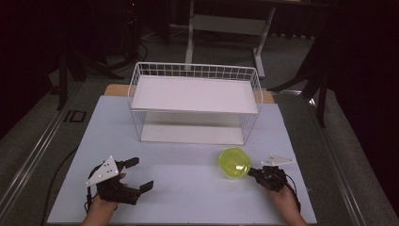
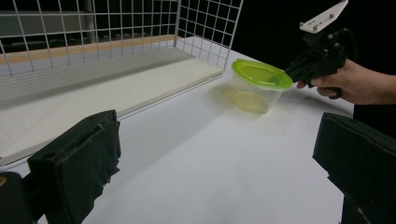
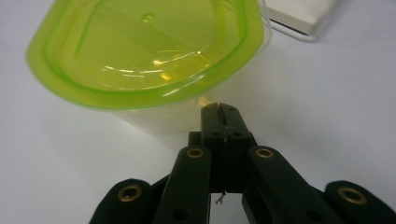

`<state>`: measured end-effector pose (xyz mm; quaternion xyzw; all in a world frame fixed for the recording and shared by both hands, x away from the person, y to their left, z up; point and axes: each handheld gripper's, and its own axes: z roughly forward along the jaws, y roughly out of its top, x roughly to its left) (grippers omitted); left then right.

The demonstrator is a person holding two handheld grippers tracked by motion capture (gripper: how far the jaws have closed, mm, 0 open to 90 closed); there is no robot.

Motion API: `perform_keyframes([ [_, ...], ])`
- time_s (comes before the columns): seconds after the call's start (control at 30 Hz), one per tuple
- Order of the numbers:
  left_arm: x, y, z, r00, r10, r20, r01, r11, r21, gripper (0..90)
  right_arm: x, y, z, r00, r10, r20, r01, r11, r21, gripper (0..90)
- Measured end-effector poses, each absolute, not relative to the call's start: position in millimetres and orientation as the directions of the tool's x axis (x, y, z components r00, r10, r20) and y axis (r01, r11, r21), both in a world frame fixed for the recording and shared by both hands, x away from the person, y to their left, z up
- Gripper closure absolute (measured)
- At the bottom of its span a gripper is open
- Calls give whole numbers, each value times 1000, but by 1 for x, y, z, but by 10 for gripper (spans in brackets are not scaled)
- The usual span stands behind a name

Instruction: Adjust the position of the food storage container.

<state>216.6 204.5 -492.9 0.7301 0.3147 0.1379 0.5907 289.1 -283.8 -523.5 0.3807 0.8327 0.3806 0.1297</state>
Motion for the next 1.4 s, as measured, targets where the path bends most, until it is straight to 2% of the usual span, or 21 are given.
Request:
perform_keyframes([
  [0.37, 215, 202, -493, 772, 614, -166, 293, -112, 949, 16, 297, -232, -525, -755, 646, 115, 509, 466, 724, 900],
  [0.6, 215, 203, -492, 770, 615, -168, 292, -106, 950, 16, 313, -234, -523, -719, 694, 49, 500, 466, 730, 900],
  [0.83, 215, 203, -492, 770, 616, -167, 291, -107, 951, 16, 320, -227, -525, -718, 693, 72, 510, 452, 732, 900],
  [1.4, 214, 202, -492, 774, 612, -162, 290, -115, 950, 16, 320, -181, -535, -762, 632, 142, 518, 464, 718, 900],
])
